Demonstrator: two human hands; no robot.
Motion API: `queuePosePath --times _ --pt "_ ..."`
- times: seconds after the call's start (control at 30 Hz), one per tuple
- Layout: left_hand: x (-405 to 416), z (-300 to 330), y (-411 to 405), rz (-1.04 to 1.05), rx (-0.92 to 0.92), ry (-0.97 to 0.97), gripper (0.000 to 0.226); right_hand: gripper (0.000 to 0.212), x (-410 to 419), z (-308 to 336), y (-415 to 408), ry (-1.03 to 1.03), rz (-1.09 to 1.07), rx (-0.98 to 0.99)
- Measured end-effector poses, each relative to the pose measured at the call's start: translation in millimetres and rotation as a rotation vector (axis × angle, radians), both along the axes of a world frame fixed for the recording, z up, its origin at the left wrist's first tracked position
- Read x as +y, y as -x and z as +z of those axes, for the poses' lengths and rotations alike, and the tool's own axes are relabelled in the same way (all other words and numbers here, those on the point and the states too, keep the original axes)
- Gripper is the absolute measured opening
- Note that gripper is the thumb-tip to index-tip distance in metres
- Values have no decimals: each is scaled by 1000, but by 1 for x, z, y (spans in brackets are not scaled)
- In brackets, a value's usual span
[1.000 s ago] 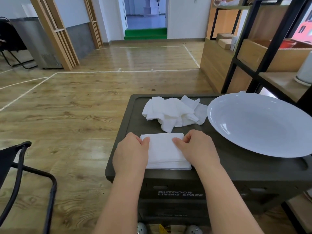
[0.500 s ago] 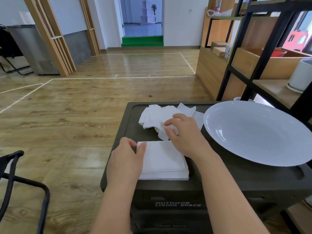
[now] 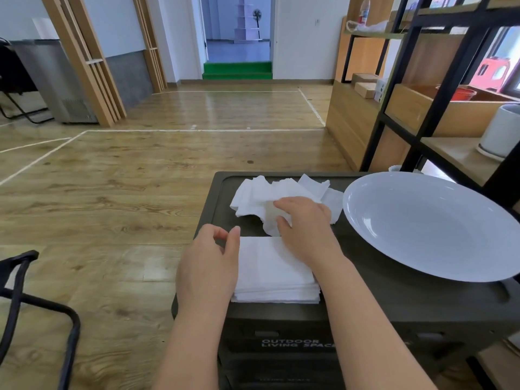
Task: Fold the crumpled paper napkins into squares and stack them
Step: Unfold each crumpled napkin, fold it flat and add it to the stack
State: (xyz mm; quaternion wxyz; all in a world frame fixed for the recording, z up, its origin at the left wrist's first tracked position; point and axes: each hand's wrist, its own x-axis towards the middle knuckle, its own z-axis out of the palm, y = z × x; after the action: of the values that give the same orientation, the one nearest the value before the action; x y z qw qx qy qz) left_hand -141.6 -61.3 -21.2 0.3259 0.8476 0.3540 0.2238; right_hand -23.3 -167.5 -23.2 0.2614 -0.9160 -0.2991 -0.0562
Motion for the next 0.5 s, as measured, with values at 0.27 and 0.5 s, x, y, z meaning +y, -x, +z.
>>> queuePosePath --times 0.27,0.5 --pt "-9 10 -5 -191 -250 -395 65 21 -13 23 27 -361 11 -249" --pt "-9 6 -11 -252 -301 -553 20 33 -14 29 46 -436 181 -219"
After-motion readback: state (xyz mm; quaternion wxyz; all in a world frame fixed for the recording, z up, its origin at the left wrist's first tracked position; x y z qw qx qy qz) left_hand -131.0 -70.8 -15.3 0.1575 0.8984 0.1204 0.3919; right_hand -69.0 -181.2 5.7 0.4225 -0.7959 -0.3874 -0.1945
